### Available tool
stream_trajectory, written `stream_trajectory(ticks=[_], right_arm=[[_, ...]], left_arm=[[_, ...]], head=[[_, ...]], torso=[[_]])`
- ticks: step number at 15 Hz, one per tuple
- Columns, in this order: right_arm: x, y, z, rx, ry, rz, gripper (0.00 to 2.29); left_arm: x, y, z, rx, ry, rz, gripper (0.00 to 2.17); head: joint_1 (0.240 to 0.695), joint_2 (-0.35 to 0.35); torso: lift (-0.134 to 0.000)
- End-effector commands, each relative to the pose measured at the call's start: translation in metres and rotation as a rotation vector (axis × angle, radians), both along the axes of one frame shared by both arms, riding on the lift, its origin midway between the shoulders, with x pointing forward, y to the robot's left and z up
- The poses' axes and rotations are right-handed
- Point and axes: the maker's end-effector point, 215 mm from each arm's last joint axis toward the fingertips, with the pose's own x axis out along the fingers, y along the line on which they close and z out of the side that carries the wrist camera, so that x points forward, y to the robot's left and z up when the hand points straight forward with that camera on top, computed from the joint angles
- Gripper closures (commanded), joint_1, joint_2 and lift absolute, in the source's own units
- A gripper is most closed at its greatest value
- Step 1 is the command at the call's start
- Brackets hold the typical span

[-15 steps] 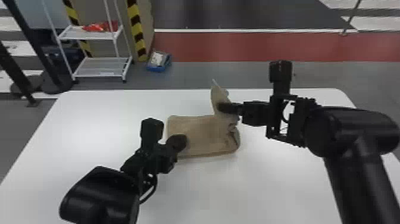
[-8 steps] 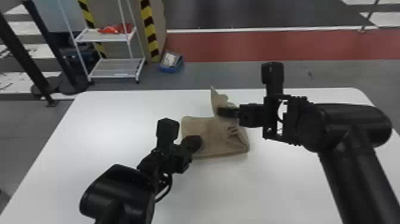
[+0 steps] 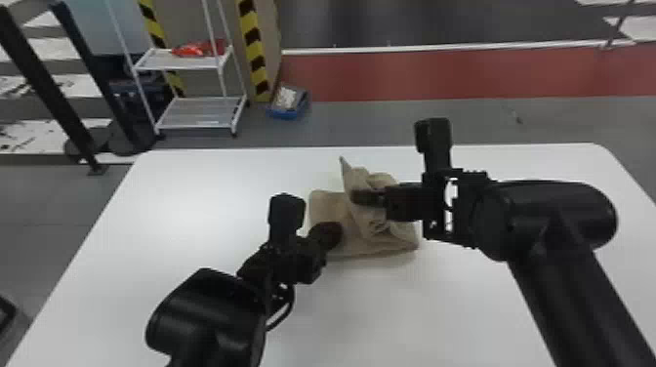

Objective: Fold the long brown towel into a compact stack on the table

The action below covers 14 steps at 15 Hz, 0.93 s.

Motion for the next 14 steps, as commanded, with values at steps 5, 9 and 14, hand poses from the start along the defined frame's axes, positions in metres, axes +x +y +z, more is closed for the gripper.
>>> stream_trajectory(ticks=[5,9,14], right_arm=[[-0.011,0.014,0.003,0.048,0.024,0.028,1.07],[-0.03,0.03,0.015,0.138,0.036,0.061,0.05],[-0.044,0.017,0.06,0.27,-0.044,0.036,0.05]], left_arm=[[0.0,-0.001,0.0,-0.002,-0.001,-0.001,1.89],[-0.001,0.001,-0.003,0.005,0.003,0.001,1.89],[-0.001,0.002,-0.003,0.007,0.003,0.001,1.89]], head=[[0.695,0.105],[0.695,0.113],[0.695,0.133]], torso=[[-0.121],[-0.121],[-0.121]])
